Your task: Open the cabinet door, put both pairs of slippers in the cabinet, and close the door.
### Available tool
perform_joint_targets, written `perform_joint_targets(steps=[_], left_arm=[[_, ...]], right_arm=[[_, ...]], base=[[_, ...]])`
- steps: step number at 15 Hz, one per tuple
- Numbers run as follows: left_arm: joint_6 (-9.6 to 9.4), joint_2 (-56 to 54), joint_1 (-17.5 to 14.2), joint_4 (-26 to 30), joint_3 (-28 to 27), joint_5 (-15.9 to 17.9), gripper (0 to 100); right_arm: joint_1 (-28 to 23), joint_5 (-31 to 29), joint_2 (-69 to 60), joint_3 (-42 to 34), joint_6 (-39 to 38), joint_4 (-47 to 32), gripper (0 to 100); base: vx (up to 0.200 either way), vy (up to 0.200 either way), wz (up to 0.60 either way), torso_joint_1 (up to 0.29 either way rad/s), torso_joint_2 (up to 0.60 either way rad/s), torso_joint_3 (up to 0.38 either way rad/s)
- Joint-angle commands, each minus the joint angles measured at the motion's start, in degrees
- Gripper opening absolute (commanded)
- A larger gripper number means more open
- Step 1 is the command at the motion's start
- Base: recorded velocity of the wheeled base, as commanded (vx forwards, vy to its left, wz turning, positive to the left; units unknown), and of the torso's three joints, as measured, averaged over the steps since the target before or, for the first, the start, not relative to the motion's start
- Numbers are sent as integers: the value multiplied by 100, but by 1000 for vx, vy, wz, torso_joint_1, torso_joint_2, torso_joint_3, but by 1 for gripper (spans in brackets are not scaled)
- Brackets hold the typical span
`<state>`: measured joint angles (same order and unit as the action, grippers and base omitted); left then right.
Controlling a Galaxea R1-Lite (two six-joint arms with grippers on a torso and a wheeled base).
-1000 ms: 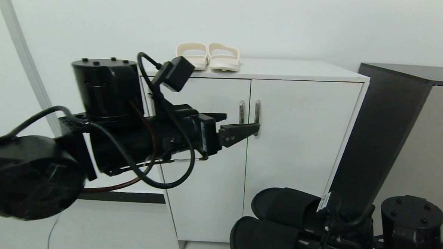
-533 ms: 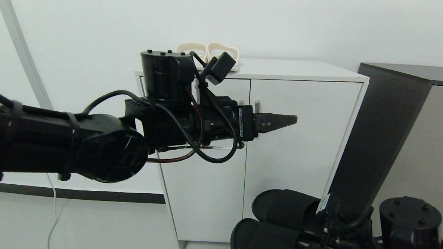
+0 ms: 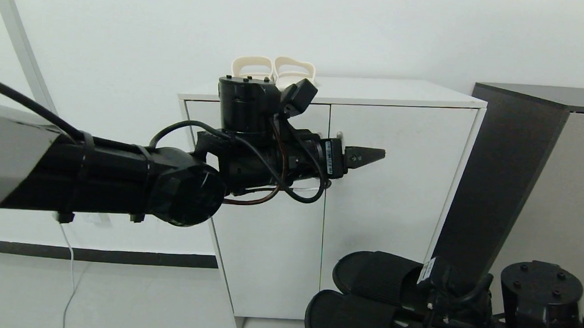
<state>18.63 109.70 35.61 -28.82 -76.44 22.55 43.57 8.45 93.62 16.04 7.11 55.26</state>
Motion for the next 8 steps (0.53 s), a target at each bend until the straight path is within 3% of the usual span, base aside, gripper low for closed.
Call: perform_joint_targets(steps=[1, 2, 8], left_arm=[[1, 359, -36, 192, -442, -199, 100], [1, 482, -63, 263, -601, -366, 100], [1, 675, -344, 526, -935, -445, 100]], right_arm=[[2, -1, -11, -5, 1, 2, 0], [2, -1, -11, -5, 1, 2, 0], [2, -10, 33, 4, 1, 2, 0]], base=[[0, 0, 0, 0, 0, 0], [0, 0, 0, 0, 0, 0], [0, 0, 0, 0, 0, 0]])
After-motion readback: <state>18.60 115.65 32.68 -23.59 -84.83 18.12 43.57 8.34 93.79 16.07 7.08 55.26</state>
